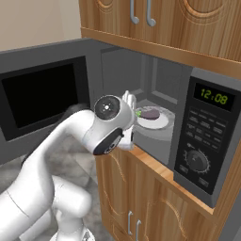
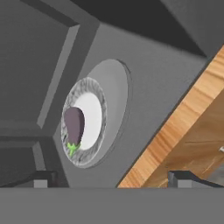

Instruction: Pick the eggplant from the counter and place it in the microwave. Then turn on the microwave.

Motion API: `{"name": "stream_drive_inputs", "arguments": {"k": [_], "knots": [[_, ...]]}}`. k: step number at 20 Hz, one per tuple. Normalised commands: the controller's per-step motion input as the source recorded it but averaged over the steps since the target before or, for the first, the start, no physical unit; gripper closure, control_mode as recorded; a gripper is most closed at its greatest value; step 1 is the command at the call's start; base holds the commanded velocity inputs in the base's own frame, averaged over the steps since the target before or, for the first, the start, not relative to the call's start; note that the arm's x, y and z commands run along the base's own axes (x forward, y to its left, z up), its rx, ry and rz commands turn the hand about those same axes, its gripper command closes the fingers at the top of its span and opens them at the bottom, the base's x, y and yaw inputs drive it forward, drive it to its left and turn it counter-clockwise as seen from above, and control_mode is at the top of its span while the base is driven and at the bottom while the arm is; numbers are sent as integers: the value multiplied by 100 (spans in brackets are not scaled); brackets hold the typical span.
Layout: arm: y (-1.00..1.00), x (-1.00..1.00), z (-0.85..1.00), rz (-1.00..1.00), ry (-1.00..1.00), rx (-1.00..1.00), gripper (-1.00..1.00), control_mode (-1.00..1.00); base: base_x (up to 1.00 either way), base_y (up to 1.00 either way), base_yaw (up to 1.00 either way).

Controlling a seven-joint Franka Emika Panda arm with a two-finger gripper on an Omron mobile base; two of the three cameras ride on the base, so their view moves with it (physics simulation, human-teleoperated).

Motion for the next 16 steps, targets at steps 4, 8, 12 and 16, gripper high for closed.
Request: {"name": "stream_drive_inputs", "arguments": {"k": [4, 8, 12, 16], "knots": [[40, -73, 16, 9, -3, -10, -100, -100, 0, 0, 0], [33, -80, 16, 6, 0, -8, -100, -100, 0, 0, 0], [36, -66, 40, 2, 0, -6, -100, -100, 0, 0, 0], [45, -58, 58, 0, 1, -7, -100, -100, 0, 0, 0]]}}
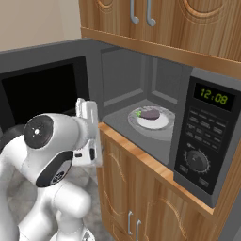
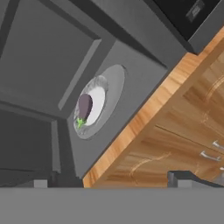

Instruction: Pick the eggplant from the counter and place it in the microwave. Then turn on the microwave.

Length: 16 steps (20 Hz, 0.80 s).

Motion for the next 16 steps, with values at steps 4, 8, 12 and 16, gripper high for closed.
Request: {"name": "stream_drive_inputs", "arguments": {"k": [4, 8, 12, 16], "knots": [[43, -60, 64, 0, 6, -7, -100, -100, 0, 0, 0], [42, -66, 46, 0, 1, -11, -100, -100, 0, 0, 0], [42, -71, 12, 1, -1, -17, -100, -100, 0, 0, 0], [47, -62, 2, 6, -10, -19, -100, -100, 0, 0, 0]]}}
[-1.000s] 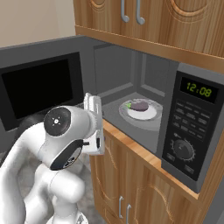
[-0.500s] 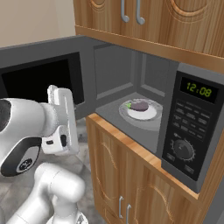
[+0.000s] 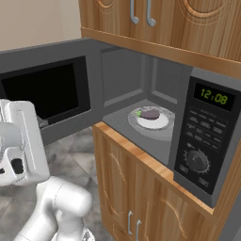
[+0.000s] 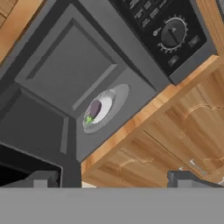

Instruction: Pick the eggplant from the counter and place it in the microwave. Then turn on the microwave.

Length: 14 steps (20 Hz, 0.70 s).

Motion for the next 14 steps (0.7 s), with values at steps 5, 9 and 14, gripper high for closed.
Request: {"name": "stream_drive_inputs", "arguments": {"k": [5, 9, 14], "knots": [[49, -15, 0, 14, -15, -19, -100, -100, 0, 0, 0], [46, -16, 0, 15, -9, -20, -100, -100, 0, 0, 0], [44, -27, -2, 12, -6, -22, -100, -100, 0, 0, 0]]}}
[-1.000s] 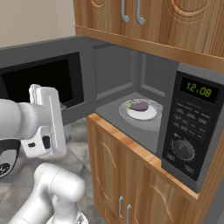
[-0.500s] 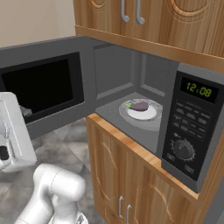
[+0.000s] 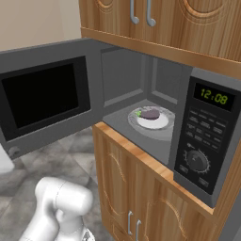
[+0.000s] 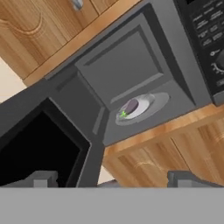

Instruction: Pick the eggplant from the counter and place it in the microwave. Then turn on the microwave.

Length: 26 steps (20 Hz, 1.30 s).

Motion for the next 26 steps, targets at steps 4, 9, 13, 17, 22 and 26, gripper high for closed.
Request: {"name": "stream_drive_inputs", "arguments": {"k": [4, 9, 13, 17, 22, 26], "knots": [[48, -18, -9, 11, -8, -25, -100, -100, 0, 0, 0], [45, -23, -4, 4, -5, -22, -100, -100, 0, 0, 0], [40, -18, 0, 0, -1, -15, -100, -100, 0, 0, 0], [43, -8, 0, 0, -2, -15, -100, -100, 0, 0, 0], [47, -1, 0, 0, -1, -15, -100, -100, 0, 0, 0], [45, 0, 0, 0, -1, -13, -100, -100, 0, 0, 0]]}}
